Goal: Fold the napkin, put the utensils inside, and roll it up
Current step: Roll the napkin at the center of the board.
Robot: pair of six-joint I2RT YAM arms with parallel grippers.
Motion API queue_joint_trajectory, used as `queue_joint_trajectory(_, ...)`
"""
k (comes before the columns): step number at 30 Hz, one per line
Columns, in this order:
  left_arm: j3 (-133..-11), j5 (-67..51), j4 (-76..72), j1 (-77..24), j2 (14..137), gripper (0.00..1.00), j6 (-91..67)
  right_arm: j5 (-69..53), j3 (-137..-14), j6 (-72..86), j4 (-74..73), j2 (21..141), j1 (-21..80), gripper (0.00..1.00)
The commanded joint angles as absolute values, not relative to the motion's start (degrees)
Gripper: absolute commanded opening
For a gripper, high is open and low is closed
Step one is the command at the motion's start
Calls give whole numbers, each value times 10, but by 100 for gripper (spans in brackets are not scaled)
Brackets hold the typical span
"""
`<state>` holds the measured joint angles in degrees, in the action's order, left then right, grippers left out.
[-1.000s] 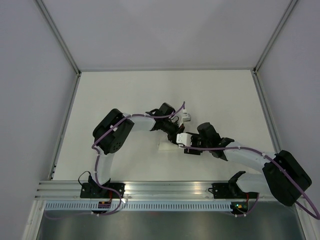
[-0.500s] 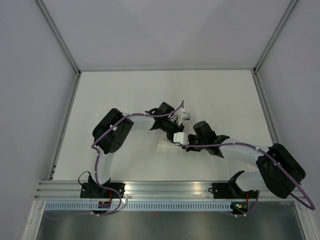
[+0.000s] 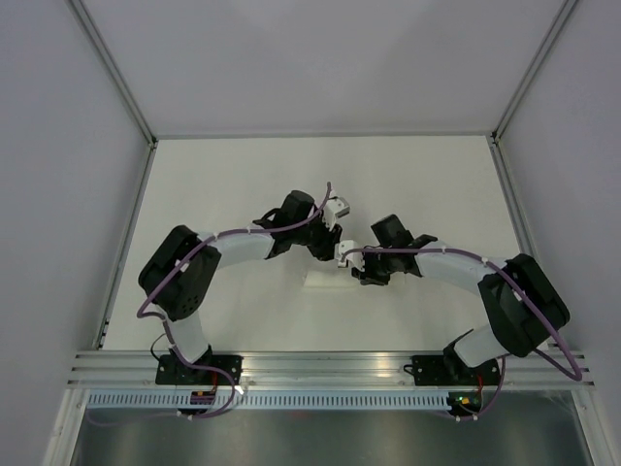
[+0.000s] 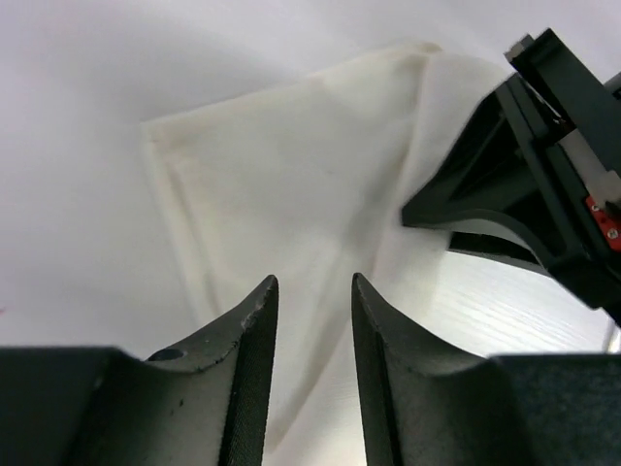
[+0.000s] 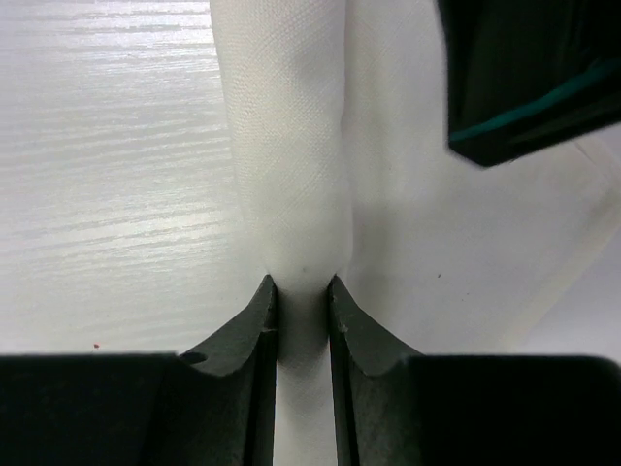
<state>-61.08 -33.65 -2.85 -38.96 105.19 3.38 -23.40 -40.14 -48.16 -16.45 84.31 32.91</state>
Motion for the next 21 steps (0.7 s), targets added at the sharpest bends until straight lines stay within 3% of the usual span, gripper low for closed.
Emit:
queue_joint_trajectory(1, -558, -213, -146, -385, 977, 42, 6, -294, -436, -508, -300, 890, 302, 12)
queue_joint_trajectory(8, -411, -14, -310, -386, 842, 44, -34, -353, -552, -549, -435, 1018, 262, 11)
queue_joint_trajectory(12, -355, -18, -363, -392, 785, 51, -26, -366, -609, -560, -467, 1077, 244, 11)
queue_joint_trajectory(21, -306, 45, -388, -518, 770, 57, 169, -367, -666, -555, -487, 1163, 229, 11)
